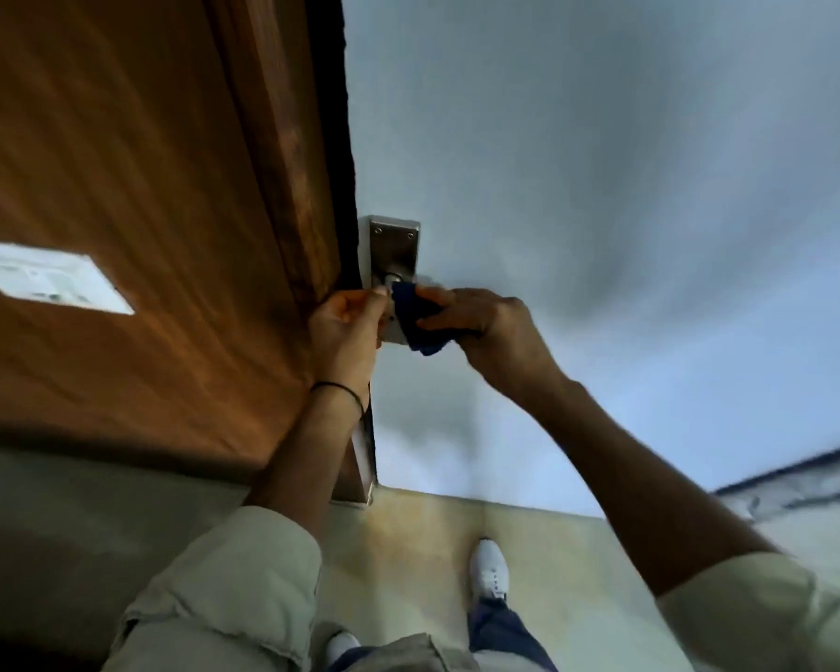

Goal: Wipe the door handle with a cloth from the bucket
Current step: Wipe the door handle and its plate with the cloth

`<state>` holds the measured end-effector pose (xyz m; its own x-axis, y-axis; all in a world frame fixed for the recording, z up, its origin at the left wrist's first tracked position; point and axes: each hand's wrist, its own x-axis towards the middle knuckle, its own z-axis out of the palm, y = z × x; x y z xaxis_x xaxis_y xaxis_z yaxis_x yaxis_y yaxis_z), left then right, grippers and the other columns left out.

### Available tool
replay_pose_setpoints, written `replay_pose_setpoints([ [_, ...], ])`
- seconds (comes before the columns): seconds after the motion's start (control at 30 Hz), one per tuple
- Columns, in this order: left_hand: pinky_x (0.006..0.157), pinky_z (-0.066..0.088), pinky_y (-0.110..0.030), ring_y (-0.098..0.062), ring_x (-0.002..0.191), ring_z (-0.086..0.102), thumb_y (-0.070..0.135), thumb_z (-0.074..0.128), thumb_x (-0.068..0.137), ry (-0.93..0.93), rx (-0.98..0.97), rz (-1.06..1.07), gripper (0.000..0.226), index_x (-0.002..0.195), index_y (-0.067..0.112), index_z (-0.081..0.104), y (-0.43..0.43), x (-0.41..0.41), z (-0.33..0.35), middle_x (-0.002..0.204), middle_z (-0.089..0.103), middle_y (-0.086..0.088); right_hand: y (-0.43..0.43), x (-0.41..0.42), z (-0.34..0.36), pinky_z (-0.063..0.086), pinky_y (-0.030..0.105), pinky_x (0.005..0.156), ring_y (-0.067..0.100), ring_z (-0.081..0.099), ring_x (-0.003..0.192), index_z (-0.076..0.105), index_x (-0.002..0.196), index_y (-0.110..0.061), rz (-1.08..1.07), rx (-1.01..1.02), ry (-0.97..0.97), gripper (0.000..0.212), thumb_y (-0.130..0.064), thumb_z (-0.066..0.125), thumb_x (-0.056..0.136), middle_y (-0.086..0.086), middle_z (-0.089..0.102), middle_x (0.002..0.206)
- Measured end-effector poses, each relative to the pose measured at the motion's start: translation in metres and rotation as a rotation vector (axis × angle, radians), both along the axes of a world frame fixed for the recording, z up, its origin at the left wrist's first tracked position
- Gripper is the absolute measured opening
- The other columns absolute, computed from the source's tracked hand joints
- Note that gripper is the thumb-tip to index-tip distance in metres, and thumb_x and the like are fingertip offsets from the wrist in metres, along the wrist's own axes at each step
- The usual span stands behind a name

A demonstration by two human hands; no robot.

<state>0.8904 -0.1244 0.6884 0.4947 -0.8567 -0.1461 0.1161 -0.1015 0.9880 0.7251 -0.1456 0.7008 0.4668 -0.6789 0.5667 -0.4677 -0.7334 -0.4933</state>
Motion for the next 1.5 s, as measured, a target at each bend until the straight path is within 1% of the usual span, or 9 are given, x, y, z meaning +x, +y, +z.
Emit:
replay_pose_setpoints([
  [0.2, 0.061, 0.046, -0.027, -0.009, 0.062, 0.056, 0.018, 0.066, 0.09, -0.017, -0.025, -0.063, 0.019, 0.073, 0.024, 0.059, 0.0, 0.004, 0.007, 0.071, 0.062, 0.004, 0.046, -0.018, -0.017, 0.052, 0.037, 0.048, 0.027, 0.068, 0.061, 0.073, 0.088, 0.007, -0.315, 0.574, -0.713, 0.035, 0.028, 0.049, 0.073, 0.0, 0.076, 0.106],
  [0.43, 0.081, 0.051, -0.038, -0.015, 0.078, 0.055, 0.023, 0.063, 0.092, -0.05, 0.053, -0.175, 0.013, 0.084, 0.021, 0.053, -0.001, 0.009, 0.015, 0.079, 0.057, 0.006, 0.077, 0.028, -0.05, 0.048, 0.049, 0.099, 0.032, 0.059, 0.113, 0.048, 0.137, -0.007, -0.403, 0.972, -1.624, 0.046, 0.002, 0.055, 0.093, 0.021, 0.058, 0.132],
  [0.6, 0.078, 0.051, -0.035, -0.019, 0.08, 0.059, 0.022, 0.062, 0.093, -0.073, 0.03, -0.215, 0.011, 0.092, 0.013, 0.056, -0.002, 0.012, 0.017, 0.082, 0.061, -0.002, 0.052, 0.074, -0.02, 0.054, 0.038, 0.088, 0.026, 0.065, 0.098, 0.05, 0.133, -0.003, -0.254, 1.104, -1.722, 0.034, -0.004, 0.044, 0.1, 0.016, 0.065, 0.116],
  [0.73, 0.086, 0.053, -0.038, -0.023, 0.096, 0.063, 0.027, 0.062, 0.093, -0.079, 0.037, -0.238, 0.011, 0.089, 0.019, 0.056, -0.001, 0.014, 0.014, 0.092, 0.063, -0.002, 0.048, 0.095, -0.023, 0.055, 0.038, 0.09, 0.028, 0.064, 0.106, 0.049, 0.136, -0.002, -0.179, 1.236, -1.694, 0.037, -0.002, 0.043, 0.1, 0.02, 0.06, 0.132],
  [0.93, 0.061, 0.039, -0.011, 0.0, 0.075, 0.051, 0.023, 0.059, 0.096, -0.1, 0.02, -0.243, 0.014, 0.102, 0.011, 0.056, -0.001, 0.014, 0.015, 0.085, 0.057, 0.007, 0.051, 0.042, -0.032, 0.044, 0.05, 0.105, 0.028, 0.064, 0.105, 0.045, 0.141, -0.004, -0.219, 1.106, -1.802, 0.042, -0.006, 0.045, 0.099, 0.016, 0.065, 0.119],
  [1.1, 0.059, 0.04, -0.008, -0.001, 0.072, 0.049, 0.021, 0.059, 0.095, -0.111, 0.01, -0.233, 0.012, 0.101, 0.011, 0.056, -0.005, 0.014, 0.011, 0.081, 0.055, 0.007, 0.062, 0.023, -0.013, 0.055, 0.039, 0.076, 0.028, 0.062, 0.097, 0.06, 0.12, -0.011, -0.365, 0.968, -1.54, 0.026, -0.003, 0.051, 0.097, 0.015, 0.064, 0.109],
  [1.2, 0.052, 0.039, 0.0, -0.002, 0.071, 0.048, 0.02, 0.059, 0.095, -0.121, -0.004, -0.233, 0.012, 0.1, 0.01, 0.056, -0.005, 0.014, 0.012, 0.08, 0.054, 0.006, 0.055, 0.034, 0.0, 0.046, 0.033, 0.059, 0.022, 0.06, 0.066, 0.068, 0.099, -0.023, -0.559, 0.735, -1.012, 0.022, -0.006, 0.056, 0.091, 0.003, 0.069, 0.081],
  [1.33, 0.06, 0.043, -0.005, -0.004, 0.075, 0.052, 0.018, 0.059, 0.095, -0.148, -0.009, -0.221, 0.01, 0.1, 0.009, 0.058, -0.006, 0.014, 0.011, 0.086, 0.059, 0.001, 0.04, 0.05, 0.006, 0.05, 0.032, 0.087, 0.018, 0.062, 0.099, 0.07, 0.114, -0.02, -0.643, 0.208, -0.14, 0.042, 0.005, 0.059, 0.082, -0.001, 0.072, 0.106],
  [1.5, 0.064, 0.045, -0.013, -0.005, 0.076, 0.053, 0.007, 0.05, 0.096, -0.166, 0.008, -0.248, 0.01, 0.103, 0.009, 0.056, -0.004, 0.017, 0.008, 0.087, 0.059, 0.003, 0.031, 0.078, 0.01, 0.048, 0.042, 0.092, 0.033, 0.061, 0.106, 0.066, 0.123, -0.012, -0.554, 0.121, 0.126, 0.043, 0.004, 0.06, 0.083, 0.01, 0.07, 0.112],
])
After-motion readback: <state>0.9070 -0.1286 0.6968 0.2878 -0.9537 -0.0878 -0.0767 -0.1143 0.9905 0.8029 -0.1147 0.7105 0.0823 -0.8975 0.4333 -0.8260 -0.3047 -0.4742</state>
